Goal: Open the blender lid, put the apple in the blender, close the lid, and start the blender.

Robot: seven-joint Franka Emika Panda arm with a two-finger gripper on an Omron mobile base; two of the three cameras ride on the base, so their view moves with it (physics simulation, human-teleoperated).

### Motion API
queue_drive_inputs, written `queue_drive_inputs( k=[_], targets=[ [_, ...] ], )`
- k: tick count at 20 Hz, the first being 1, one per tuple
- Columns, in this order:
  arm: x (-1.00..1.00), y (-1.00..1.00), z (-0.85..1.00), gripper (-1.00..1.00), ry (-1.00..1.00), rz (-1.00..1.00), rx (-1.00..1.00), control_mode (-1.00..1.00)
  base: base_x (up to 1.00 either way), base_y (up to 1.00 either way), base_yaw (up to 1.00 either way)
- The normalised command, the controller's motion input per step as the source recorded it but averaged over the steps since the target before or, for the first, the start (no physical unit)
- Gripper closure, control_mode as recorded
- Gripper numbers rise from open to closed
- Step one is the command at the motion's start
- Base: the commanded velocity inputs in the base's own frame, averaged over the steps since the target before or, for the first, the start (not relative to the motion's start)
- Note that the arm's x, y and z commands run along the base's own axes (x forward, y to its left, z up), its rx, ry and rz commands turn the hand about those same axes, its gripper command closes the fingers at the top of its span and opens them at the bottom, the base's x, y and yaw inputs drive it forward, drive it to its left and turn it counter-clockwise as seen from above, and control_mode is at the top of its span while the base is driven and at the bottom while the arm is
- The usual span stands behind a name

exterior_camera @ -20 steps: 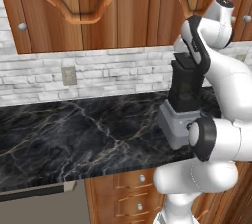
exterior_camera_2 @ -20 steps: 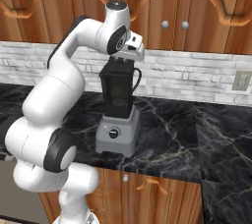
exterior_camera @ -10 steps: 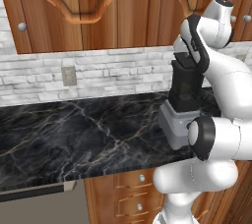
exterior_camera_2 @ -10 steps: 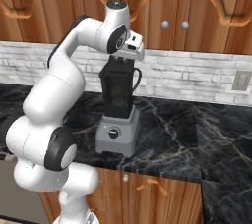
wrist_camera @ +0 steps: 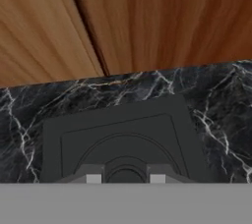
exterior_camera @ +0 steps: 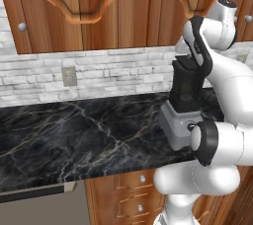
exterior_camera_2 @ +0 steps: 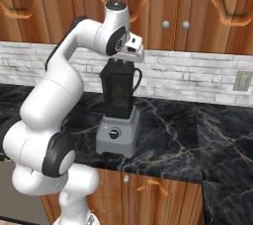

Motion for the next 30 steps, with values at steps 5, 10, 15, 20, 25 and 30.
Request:
queue_drive_inputs(
  k=[5,10,15,20,25,30],
  targets=[
    [0.02,0.16,0.0,1.0,0.0,0.0,0.0,-1.0,0.0,0.0,0.0],
    [0.22,0.11,0.0,1.0,0.0,-0.03,0.0,-1.0,0.0,0.0,0.0],
    [0.17,-0.01,0.0,1.0,-0.02,-0.13,0.0,-1.0,0.0,0.0,0.0],
    [0.12,-0.12,-0.01,1.0,-0.05,-0.09,0.0,-1.0,0.0,0.0,0.0],
    [0.0,-0.33,-0.36,1.0,-0.08,-0.02,0.0,-1.0,0.0,0.0,0.0],
    [0.0,-0.22,-0.49,1.0,-0.15,-0.03,0.0,-1.0,0.0,0.0,0.0]
  ],
)
